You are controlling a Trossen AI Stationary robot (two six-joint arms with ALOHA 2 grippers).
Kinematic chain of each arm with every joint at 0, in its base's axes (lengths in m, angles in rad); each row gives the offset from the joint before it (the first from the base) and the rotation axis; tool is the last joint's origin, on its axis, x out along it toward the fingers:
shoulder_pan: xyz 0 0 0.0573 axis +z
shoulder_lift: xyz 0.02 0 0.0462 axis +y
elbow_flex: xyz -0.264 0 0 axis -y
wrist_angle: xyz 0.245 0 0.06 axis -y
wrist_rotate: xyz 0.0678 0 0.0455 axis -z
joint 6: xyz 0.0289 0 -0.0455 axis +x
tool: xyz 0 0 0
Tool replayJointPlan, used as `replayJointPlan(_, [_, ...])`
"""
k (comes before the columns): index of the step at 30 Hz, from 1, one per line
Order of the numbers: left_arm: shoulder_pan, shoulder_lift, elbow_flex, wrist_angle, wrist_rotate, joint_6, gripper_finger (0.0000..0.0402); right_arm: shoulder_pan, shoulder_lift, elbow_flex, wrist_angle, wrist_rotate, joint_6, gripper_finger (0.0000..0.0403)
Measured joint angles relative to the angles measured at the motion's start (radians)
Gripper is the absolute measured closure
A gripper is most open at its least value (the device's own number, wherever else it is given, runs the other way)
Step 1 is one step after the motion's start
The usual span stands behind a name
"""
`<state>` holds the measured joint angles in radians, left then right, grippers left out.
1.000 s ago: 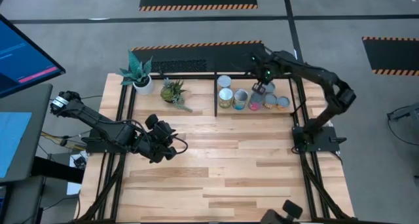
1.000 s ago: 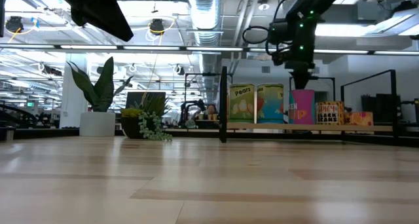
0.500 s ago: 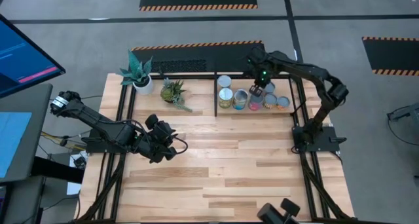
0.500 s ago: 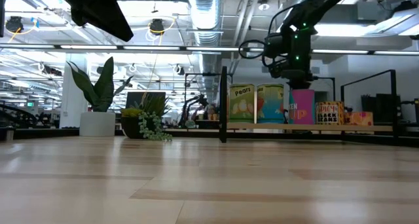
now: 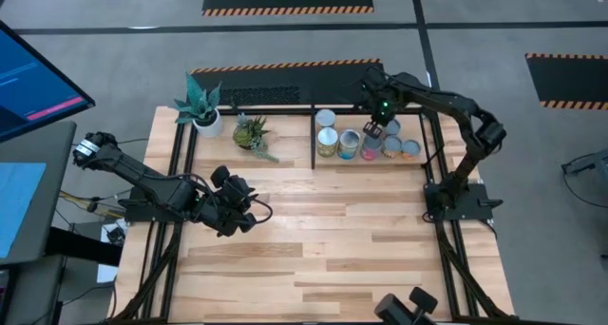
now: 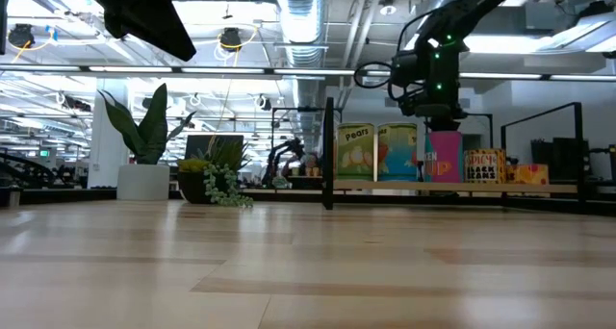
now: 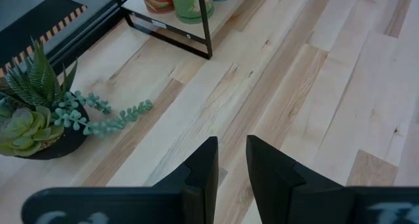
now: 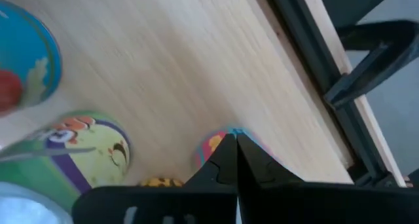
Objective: Pick and place cans onto a shelf
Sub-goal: Adjust the canned goods on the shelf
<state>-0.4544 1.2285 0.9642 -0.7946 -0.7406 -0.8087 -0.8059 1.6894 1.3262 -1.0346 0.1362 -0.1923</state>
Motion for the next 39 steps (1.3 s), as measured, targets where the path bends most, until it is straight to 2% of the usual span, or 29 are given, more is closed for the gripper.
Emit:
replayJointPlan(8, [0.000, 0.000, 0.000, 0.000, 0.000, 0.000, 0.0332, 0.015, -0.055, 0.000, 0.063, 0.003, -0.049, 0.0394])
replayJointPlan(13, [0.000, 0.000, 0.000, 0.000, 0.000, -0.006, 0.0332, 0.051, -0.179, 0.000, 0.043, -0.001, -0.038, 0.0393])
replayJointPlan(19, [0.000, 0.000, 0.000, 0.000, 0.000, -0.010, 0.0332, 0.145, -0.357, 0.000, 0.005, -0.011, -0.011, 0.0390])
replayJointPlan(22, [0.000, 0.000, 0.000, 0.000, 0.000, -0.005, 0.0332, 0.194, -0.393, -0.009, -0.051, -0.079, 0.000, 0.0392])
replayJointPlan(25, [0.000, 0.000, 0.000, 0.000, 0.000, -0.015, 0.0332, 0.262, -0.416, -0.054, -0.094, -0.158, 0.006, 0.0394])
replayJointPlan(28, [0.000, 0.000, 0.000, 0.000, 0.000, -0.016, 0.0332, 0.349, -0.421, -0.114, -0.105, -0.164, 0.010, 0.0392])
replayJointPlan(34, [0.000, 0.000, 0.000, 0.000, -0.003, 0.001, 0.0332, 0.503, -0.436, -0.169, -0.057, -0.075, 0.045, 0.0394])
replayJointPlan(39, [0.000, 0.000, 0.000, 0.000, -0.008, 0.003, 0.0332, 0.531, -0.425, -0.243, 0.005, -0.060, 0.046, 0.0397])
